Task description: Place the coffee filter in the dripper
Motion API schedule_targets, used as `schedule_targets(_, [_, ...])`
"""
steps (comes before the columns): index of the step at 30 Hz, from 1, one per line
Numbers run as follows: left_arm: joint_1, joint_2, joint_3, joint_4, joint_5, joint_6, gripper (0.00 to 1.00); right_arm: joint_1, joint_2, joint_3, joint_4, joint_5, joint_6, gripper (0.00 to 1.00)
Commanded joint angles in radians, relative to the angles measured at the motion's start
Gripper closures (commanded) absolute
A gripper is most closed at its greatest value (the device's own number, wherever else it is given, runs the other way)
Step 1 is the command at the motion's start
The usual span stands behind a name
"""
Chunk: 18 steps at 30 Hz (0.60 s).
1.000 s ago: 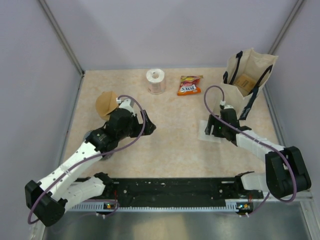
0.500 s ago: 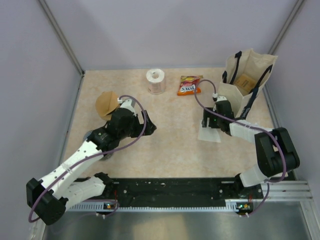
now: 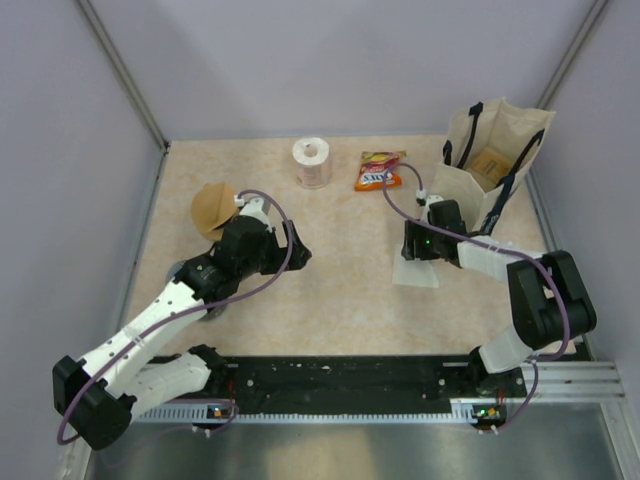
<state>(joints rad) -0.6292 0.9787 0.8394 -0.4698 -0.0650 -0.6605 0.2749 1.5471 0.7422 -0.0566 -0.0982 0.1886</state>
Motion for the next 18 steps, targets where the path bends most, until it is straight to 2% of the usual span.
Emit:
schedule_targets(1, [-0.003, 0.005, 0.003, 0.039, -0.013, 0.013, 0.01, 0.004, -0.035, 0.043, -0.061, -0.044, -0.023, 0.45])
schedule_targets(7, [-0.003, -0.002, -0.006, 0.042, -0.018, 0.013, 0.01, 0.006, -0.056, 0.031, -0.08, -0.057, -0.031, 0.52])
schedule_targets(9, [-0.003, 0.002, -0.006, 0.042, -0.018, 0.013, 0.01, 0.004, -0.056, 0.026, -0.08, -0.057, -0.032, 0.6])
schedule_targets(14, [-0.003, -0.002, -0.006, 0.036, -0.019, 0.013, 0.01, 0.004, -0.039, 0.016, -0.069, -0.07, -0.025, 0.6])
schedule_targets(18, [-0.003, -0.006, -0.01, 0.033, -0.024, 0.015, 0.01, 0.006, -0.022, 0.014, -0.063, -0.081, -0.015, 0.67])
